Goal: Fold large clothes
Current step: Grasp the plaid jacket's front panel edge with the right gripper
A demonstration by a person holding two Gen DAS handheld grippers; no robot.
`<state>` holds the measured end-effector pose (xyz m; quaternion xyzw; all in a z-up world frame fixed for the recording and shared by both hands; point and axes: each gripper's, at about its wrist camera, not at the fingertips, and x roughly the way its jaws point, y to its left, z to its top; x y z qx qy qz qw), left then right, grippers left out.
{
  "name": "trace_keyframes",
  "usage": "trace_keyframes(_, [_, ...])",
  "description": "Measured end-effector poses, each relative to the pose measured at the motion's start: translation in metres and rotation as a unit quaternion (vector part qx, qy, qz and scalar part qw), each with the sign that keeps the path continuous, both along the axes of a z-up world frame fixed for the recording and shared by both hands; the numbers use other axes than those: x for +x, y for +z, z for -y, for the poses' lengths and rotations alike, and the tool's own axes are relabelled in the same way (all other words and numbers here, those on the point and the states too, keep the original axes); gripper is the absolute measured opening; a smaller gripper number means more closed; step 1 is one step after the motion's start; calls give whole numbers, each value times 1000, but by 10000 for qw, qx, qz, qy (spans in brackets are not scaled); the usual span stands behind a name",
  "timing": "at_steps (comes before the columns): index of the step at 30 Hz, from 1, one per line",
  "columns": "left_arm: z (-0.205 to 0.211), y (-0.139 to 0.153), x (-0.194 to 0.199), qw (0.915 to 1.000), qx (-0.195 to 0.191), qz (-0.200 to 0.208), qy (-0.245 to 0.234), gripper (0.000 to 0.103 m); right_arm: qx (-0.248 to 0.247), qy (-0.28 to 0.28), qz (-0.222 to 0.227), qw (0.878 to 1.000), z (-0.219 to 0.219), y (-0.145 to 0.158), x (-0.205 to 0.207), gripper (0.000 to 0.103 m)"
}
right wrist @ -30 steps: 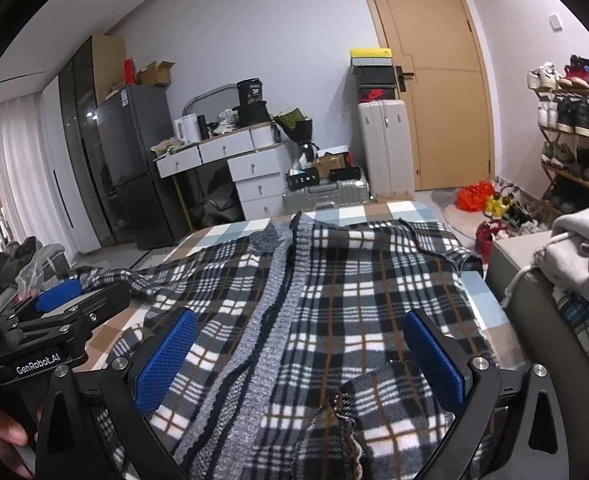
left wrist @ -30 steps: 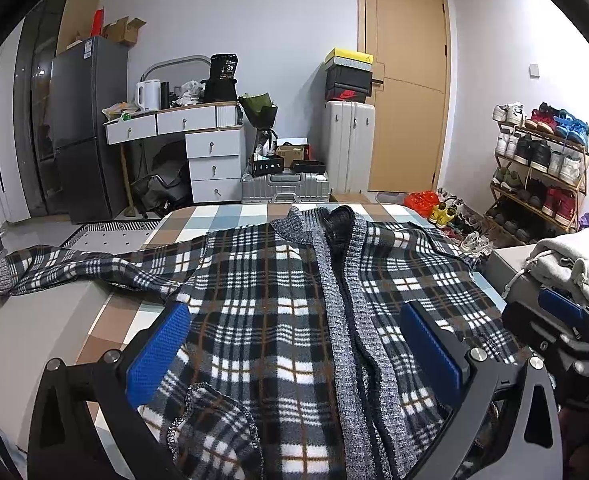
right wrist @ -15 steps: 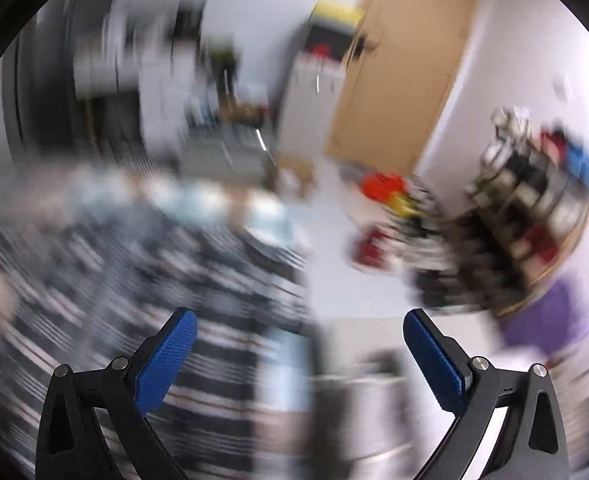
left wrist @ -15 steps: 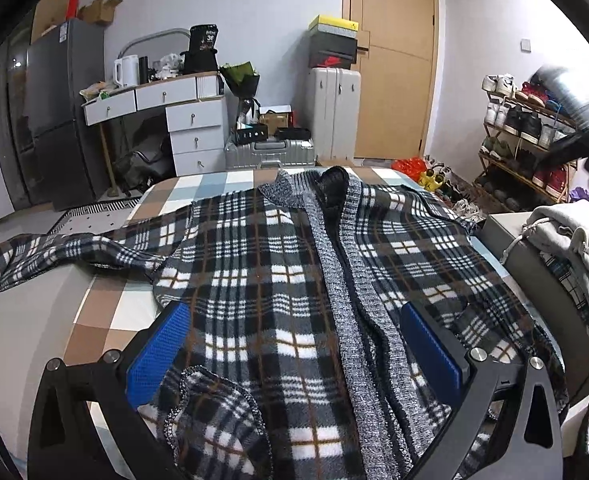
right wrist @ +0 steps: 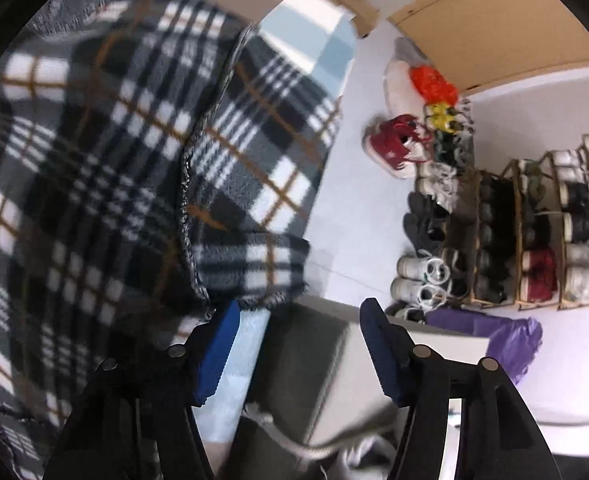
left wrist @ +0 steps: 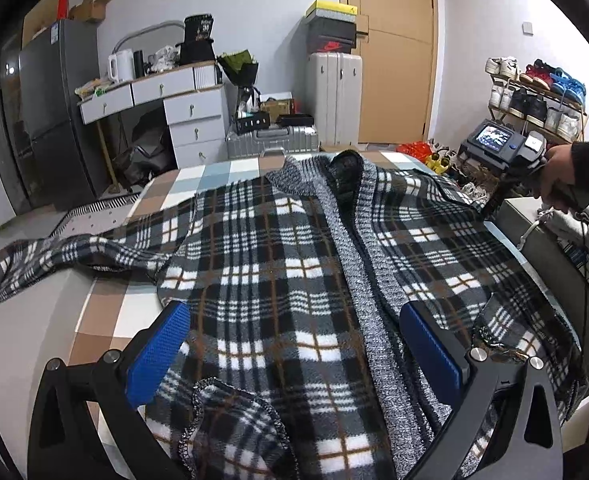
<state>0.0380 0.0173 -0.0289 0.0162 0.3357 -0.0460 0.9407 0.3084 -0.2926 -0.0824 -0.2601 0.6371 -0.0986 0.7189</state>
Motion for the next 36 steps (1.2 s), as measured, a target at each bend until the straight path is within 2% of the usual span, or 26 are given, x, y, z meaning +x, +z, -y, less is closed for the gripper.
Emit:
trace_keyframes(1, [-1,0,1,10000,-47,-43,9,102,329,-183,39,9993,7,0,3,56])
trace_keyframes(2, [-3,0,2,9999,-101,-82,23,102,590,-299,52,9978,12,-1,4,49])
trace_keyframes(5, [-5,0,3,9997,-193,-152,25,102,916,-360,160,9950,19,-6,4,39])
trace_keyframes(6, [-6,0,4,9997,-204,-157,26,102,1118,-426,172,9927,21,-5,5,29])
trace_keyframes(9, [-7,0,4,9995,-257,-165,18,102,1476,-638,390,9862,26,1,8,10])
trace_keyframes(12, [-3,2,2,9996,-253,-136,-18,102,1858,-1003,657,9752,35,7,10,8])
trace_keyframes(16, [-1,3,2,9997,-208,-101,-50,102,2543,-1191,1323,9506,44,23,10,7])
trace_keyframes(19, [-2,3,3,9996,-248,-112,-41,102,2913,-1008,1734,9354,36,41,5,7])
trace_keyframes(22, [-3,3,3,9996,-273,-107,-28,102,3415,-342,1997,9178,4,61,-9,7])
trace_keyframes(25, [-3,4,3,9995,-286,-98,-14,102,3741,221,1908,9073,-32,65,-21,7])
trace_keyframes(28, [-2,5,2,9995,-294,-75,-20,102,4116,715,1593,8945,-72,50,-34,7])
trace_keyframes(31, [-3,6,1,9995,-298,-34,-19,102,4674,984,1165,8708,-109,24,-48,7])
trace_keyframes(33, [-5,6,2,9995,-307,-31,-18,102,4768,1043,977,8673,-130,7,-55,8])
trace_keyframes(36, [-5,6,3,9995,-319,-44,-2,102,5058,714,548,8580,-141,-21,-52,9])
